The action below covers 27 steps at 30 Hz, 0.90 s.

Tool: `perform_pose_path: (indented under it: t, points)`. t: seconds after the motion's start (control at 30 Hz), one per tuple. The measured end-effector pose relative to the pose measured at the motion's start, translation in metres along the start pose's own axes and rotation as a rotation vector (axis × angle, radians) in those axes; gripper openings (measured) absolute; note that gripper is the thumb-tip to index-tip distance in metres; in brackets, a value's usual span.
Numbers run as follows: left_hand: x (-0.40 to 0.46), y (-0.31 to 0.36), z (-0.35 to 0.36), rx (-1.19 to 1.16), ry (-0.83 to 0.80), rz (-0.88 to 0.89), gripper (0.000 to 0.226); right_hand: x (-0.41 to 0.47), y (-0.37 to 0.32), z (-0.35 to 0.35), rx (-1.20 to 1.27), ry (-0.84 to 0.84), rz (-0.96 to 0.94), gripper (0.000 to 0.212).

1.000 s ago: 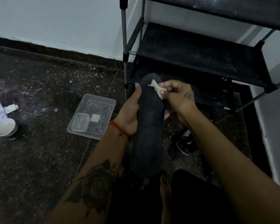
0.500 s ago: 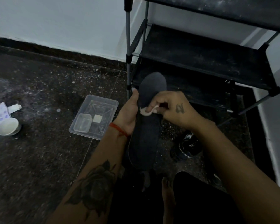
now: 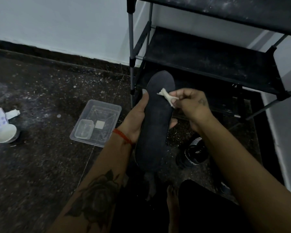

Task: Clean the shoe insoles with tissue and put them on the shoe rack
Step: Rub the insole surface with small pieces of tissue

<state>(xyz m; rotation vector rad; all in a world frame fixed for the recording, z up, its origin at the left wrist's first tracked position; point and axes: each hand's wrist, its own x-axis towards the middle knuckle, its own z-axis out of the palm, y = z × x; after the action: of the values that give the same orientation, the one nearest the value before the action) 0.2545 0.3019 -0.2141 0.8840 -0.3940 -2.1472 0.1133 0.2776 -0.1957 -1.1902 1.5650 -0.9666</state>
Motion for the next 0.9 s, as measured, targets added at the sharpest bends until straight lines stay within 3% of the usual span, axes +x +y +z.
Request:
perform_pose_path:
  t: [0.07,0.13,0.23,0.3,0.37,0.47,0.53,0.6,0.77,0.9]
  points:
    - [0.0,-0.003,0.001,0.035,-0.002,-0.037,0.065,0.004,0.002,0.0,-0.065,0.062,-0.068,0.022]
    - [-0.001,-0.004,0.001,0.059,0.012,-0.049,0.061,0.002,0.007,0.004,-0.329,0.073,-0.215,0.019]
    - [-0.001,-0.003,0.0,0.014,0.02,-0.036,0.062,-0.004,0.005,0.011,-0.576,-0.012,-0.44,0.018]
    - [-0.001,0.0,-0.002,0.004,0.042,-0.032,0.065,-0.008,-0.001,0.004,-0.537,-0.187,-0.406,0.018]
    - [-0.001,0.001,-0.004,0.016,0.048,-0.043,0.071,-0.008,-0.001,-0.008,-0.56,-0.252,-0.304,0.021]
    - [-0.001,0.003,-0.004,-0.003,0.039,-0.07,0.076,-0.001,0.005,-0.022,-0.703,0.078,-0.31,0.021]
    - [0.0,0.002,-0.004,-0.011,0.034,-0.063,0.076,0.0,0.002,-0.019,-0.553,0.2,-0.346,0.02]
    - [0.0,0.001,-0.003,-0.004,0.028,-0.041,0.075,-0.001,0.002,-0.007,-0.468,0.143,-0.394,0.022]
    - [0.001,-0.001,-0.005,0.017,0.045,-0.033,0.071,-0.004,0.009,0.007,-0.622,-0.07,-0.462,0.026]
    - [0.002,-0.001,-0.005,0.021,0.052,-0.046,0.072,0.002,0.012,-0.01,-0.712,0.146,-0.324,0.023]
